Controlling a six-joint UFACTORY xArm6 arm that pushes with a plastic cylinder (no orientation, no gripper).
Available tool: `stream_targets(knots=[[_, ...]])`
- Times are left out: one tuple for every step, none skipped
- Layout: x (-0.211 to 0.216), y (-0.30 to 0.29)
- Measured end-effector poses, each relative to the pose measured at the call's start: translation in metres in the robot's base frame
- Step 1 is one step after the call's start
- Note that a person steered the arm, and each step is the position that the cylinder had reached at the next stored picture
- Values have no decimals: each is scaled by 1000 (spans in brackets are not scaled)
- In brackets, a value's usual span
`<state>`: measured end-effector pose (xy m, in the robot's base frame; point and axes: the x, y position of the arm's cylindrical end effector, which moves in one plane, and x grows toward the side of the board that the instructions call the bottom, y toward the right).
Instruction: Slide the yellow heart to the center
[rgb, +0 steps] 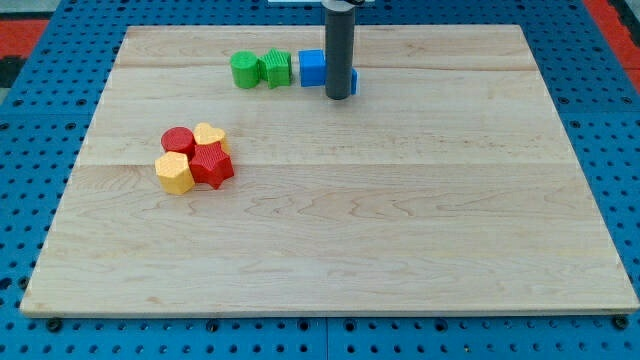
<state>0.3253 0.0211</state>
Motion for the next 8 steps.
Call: stream_targets(knots=[[-12,3],[-18,3],[1,10],[16,47],[16,63],[18,64],[57,65],[75,34]])
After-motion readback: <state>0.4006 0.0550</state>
